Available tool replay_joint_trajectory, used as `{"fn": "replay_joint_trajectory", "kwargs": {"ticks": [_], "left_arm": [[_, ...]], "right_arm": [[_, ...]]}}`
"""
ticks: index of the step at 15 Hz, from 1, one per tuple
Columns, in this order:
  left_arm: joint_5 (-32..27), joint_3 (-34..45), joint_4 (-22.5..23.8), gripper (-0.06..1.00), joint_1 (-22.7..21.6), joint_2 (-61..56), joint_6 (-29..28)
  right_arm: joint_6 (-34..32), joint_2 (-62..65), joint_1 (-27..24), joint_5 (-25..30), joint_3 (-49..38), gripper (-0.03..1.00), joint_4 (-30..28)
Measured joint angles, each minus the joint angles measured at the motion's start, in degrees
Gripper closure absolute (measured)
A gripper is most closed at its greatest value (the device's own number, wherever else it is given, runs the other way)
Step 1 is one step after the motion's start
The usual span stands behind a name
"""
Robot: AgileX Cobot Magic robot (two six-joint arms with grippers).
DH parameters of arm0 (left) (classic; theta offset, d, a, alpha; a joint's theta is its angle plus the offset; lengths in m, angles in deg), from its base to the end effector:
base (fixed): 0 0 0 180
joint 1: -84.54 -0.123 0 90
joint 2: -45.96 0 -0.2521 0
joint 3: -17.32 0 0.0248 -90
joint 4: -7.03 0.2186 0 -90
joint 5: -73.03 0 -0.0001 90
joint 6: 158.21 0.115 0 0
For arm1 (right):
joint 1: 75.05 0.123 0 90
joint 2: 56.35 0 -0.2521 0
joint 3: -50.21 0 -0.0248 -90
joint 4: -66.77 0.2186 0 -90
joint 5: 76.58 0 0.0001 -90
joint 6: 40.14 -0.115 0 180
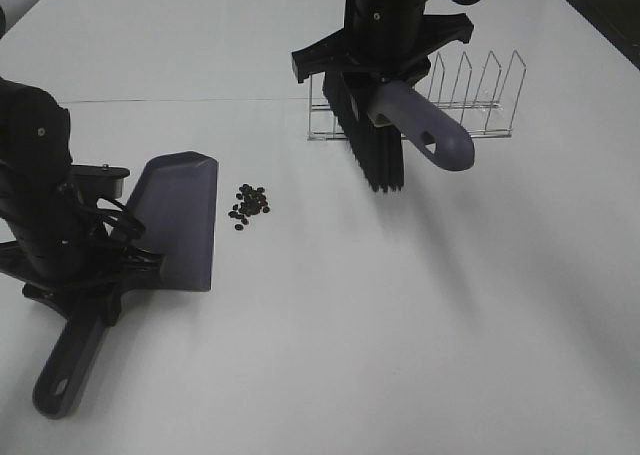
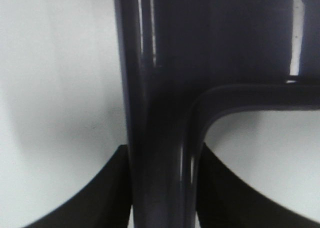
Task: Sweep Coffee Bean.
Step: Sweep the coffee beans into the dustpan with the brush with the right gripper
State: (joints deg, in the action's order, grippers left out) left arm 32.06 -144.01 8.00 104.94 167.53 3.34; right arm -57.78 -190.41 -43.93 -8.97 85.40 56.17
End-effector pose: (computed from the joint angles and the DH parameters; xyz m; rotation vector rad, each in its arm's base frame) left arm 0.2707 -0.0993 0.0706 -0.0733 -3.1243 -0.0271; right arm 0.3715 0.2015 0.1849 -0.4059 2.8231 -0.0941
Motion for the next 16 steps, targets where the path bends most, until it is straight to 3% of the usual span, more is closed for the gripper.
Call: {"fn": "replay_joint_trajectory", "kwargs": {"ticks": [6, 8, 16], "left_arm": [[0.86, 0.00, 0.00, 0.60, 1.89, 0.06, -0.17], [0.69, -0.23, -0.06, 0.60, 1.89, 0.80, -0.17], [0.29, -0.34, 0.00, 0.59, 1.89, 1.60, -0.17]], "right_arm": [[-2.35, -5.67, 3.61, 0.06, 0.00, 0.66, -2.35], [-2.41, -9.40, 7.10, -0.86, 0.00, 0.66, -2.98], [0.74, -15.99, 11.63, -2.41, 7.51, 0.66, 7.96]]}}
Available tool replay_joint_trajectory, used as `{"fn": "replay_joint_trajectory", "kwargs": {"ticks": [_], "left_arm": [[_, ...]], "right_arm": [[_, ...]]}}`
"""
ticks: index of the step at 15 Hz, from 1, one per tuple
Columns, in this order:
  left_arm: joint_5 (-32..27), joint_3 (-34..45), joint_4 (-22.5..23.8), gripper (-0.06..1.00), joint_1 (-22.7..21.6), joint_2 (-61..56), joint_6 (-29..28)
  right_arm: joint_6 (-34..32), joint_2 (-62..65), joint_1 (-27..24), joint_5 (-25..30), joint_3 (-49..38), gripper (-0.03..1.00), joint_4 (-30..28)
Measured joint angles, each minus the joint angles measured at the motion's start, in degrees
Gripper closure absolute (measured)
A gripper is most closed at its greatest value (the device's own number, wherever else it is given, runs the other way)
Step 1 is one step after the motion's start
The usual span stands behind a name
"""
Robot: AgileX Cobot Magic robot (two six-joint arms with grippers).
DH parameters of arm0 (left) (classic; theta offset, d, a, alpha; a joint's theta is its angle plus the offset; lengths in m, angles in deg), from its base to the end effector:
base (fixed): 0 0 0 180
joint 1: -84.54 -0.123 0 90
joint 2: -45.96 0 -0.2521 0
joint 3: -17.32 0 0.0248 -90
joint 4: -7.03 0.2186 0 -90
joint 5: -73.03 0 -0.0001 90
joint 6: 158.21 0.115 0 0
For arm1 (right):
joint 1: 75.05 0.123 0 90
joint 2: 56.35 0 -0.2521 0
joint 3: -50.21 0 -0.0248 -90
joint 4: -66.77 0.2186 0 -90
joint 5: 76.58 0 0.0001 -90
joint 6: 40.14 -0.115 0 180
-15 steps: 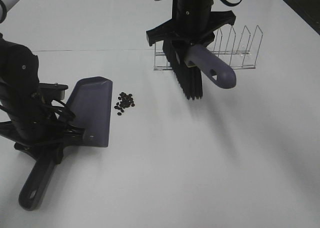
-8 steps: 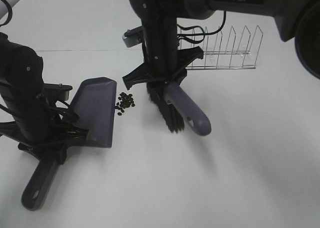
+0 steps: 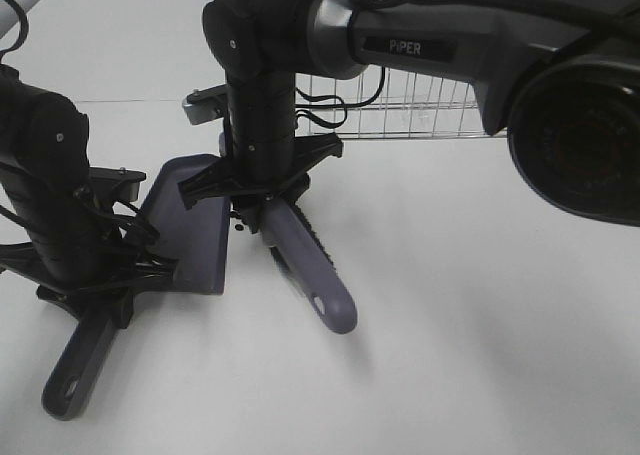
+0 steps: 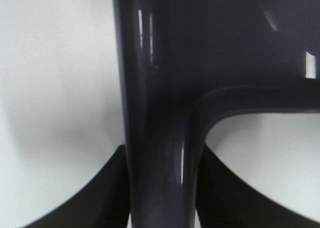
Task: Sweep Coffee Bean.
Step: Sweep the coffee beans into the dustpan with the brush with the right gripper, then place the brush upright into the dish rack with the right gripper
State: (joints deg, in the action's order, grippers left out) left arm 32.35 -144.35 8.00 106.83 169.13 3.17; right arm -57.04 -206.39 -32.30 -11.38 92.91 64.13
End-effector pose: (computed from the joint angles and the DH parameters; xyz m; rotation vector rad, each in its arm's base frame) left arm 0.2678 -0.1084 0.0635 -0.1198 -3.1072 -0.0364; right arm 0.3332 0.3015 0.0935 -0.6969 2.9251 0.0413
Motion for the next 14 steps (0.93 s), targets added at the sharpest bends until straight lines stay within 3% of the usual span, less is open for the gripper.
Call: {"fn": "replay_joint_trajectory", "kwargs": {"ticks": [3, 6, 7, 8, 9, 10, 14], "left_arm": [[0.00, 0.00, 0.00, 0.59, 0.00, 0.00, 0.00], [0.00, 0.00, 0.00, 0.59, 0.00, 0.00, 0.00], [0.00, 0.00, 0.00, 0.59, 0.00, 0.00, 0.00], [0.00, 0.00, 0.00, 0.59, 0.00, 0.00, 0.00], [0.00, 0.00, 0.00, 0.59, 0.00, 0.00, 0.00], [0.06, 0.00, 0.00, 0.59, 0.00, 0.00, 0.00], [0.06, 0.00, 0.00, 0.59, 0.00, 0.00, 0.00]], "right_arm": [[1.32, -0.23, 0.52, -0.34, 3.84, 0.66, 6.47], [1.32, -0.74, 0.52, 1.03, 6.99, 0.66, 6.65], [1.32, -1.03, 0.57, 2.58, 8.37, 0.66, 4.98], [1.32, -1.09, 0.63, 4.87, 11.46, 0.66, -1.20], [1.32, -1.09, 0.63, 4.87, 11.46, 0.66, -1.20], [1.32, -0.46, 0.63, 4.76, 12.66, 0.66, -7.33], [4.07, 4.70, -0.46, 5.10, 12.66, 0.66, -11.80]]}}
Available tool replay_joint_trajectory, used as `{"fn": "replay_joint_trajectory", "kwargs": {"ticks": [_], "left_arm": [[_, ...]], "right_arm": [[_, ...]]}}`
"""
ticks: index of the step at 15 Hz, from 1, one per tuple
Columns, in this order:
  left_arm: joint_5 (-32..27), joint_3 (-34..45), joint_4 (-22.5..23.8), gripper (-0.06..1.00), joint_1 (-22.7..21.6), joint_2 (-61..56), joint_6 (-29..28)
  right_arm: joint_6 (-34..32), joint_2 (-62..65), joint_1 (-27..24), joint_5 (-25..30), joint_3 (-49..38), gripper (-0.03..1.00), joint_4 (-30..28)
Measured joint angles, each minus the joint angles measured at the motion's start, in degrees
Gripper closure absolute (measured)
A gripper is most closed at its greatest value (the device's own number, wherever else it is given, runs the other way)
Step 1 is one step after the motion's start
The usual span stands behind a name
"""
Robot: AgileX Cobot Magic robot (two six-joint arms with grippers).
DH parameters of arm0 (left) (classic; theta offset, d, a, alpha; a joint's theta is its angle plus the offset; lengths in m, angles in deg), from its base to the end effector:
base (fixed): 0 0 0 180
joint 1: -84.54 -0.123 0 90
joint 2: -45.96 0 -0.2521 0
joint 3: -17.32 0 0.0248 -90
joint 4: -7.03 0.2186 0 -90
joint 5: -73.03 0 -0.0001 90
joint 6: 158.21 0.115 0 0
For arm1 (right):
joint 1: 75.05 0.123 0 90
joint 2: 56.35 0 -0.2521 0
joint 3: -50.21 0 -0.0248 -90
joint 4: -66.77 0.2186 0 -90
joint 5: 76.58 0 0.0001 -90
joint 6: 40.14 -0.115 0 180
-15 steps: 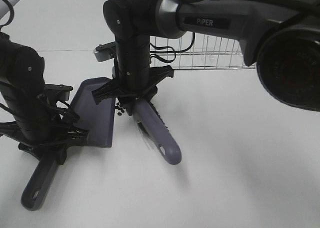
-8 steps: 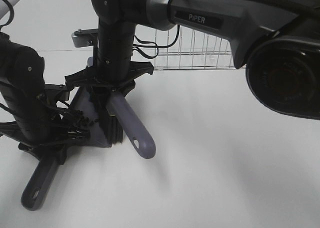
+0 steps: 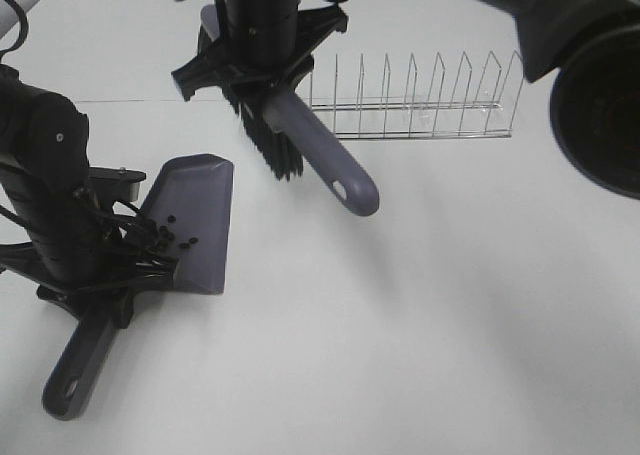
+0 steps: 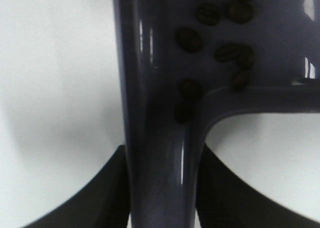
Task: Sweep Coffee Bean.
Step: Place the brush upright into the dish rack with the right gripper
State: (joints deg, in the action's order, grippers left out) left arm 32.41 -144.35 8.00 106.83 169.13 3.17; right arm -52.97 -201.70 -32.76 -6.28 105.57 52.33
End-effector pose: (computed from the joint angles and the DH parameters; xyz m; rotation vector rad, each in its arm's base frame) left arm 0.2680 -0.1085 0.0635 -0.1199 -3.1082 -0.0358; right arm 0.3619 0.2927 0.1863 -0.7497 2.6162 -0.0869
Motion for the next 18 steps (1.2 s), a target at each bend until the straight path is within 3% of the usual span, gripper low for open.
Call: {"fn": "replay_joint_trajectory", "kwargs": {"ticks": [5, 10, 15, 18], "left_arm": [[0.00, 0.00, 0.00, 0.59, 0.00, 0.00, 0.06], [0.00, 0.00, 0.00, 0.59, 0.00, 0.00, 0.06], [0.00, 0.00, 0.11, 0.59, 0.00, 0.00, 0.06], [0.06, 0.00, 0.11, 0.59, 0.00, 0.00, 0.06]], "right_arm": [[1.60, 10.31, -10.08, 0.17, -1.83, 0.66, 0.40], [3.78, 20.51, -23.66, 0.34, -14.09, 0.66, 6.59], [3.04, 20.17, -29.56, 0.57, -30.94, 0.66, 8.08], [2.58, 15.18, -29.56, 0.40, -31.51, 0.66, 9.68]]}}
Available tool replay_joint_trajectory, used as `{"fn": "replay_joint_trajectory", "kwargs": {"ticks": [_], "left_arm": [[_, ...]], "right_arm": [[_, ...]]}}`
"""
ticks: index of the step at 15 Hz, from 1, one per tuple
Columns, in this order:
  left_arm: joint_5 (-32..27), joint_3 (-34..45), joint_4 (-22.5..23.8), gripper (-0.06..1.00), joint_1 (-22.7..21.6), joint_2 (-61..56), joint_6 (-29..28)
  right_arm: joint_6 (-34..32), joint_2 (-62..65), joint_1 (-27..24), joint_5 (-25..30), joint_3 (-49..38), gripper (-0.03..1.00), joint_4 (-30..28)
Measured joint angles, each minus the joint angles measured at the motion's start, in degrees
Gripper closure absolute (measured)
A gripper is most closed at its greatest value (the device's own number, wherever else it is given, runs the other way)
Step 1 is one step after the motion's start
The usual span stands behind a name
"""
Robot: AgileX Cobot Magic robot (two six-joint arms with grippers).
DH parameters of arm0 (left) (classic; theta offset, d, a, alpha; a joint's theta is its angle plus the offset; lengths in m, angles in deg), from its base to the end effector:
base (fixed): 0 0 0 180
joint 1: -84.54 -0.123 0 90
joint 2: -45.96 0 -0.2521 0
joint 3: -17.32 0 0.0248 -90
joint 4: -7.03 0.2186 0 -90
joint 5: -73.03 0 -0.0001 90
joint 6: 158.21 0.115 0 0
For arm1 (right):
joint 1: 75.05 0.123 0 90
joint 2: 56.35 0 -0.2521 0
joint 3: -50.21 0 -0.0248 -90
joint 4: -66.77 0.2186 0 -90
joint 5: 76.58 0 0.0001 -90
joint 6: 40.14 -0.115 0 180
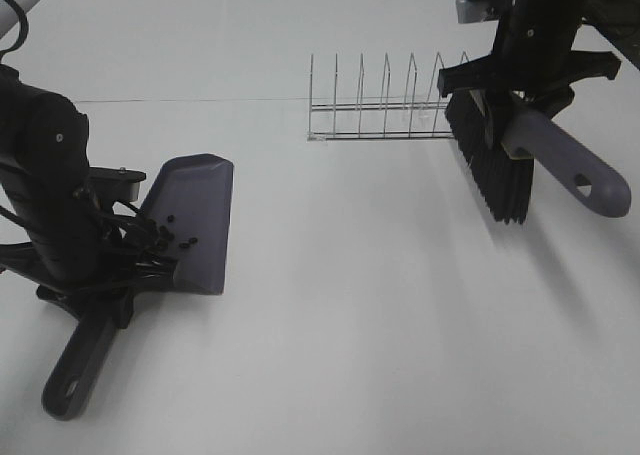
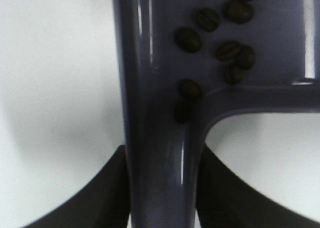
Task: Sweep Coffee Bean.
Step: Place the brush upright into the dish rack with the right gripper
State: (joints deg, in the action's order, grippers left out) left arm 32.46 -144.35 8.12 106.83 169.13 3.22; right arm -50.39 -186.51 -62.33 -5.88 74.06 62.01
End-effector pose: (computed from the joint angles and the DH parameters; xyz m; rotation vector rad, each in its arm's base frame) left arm 0.2681 -0.1084 0.0635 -0.1238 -3.1093 -0.0373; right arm 0.3779 0.0761 0.1636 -0.1053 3.0712 -0.1032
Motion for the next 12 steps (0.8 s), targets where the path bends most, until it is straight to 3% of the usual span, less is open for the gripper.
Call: {"fn": "replay_joint_trajectory", "kwargs": {"ticks": [12], "left_arm": [[0.00, 0.00, 0.06, 0.59, 0.00, 0.00, 0.00]], "right_arm": [[-0.86, -10.77, -0.06, -0.29, 14.32, 0.66, -1.03]]}}
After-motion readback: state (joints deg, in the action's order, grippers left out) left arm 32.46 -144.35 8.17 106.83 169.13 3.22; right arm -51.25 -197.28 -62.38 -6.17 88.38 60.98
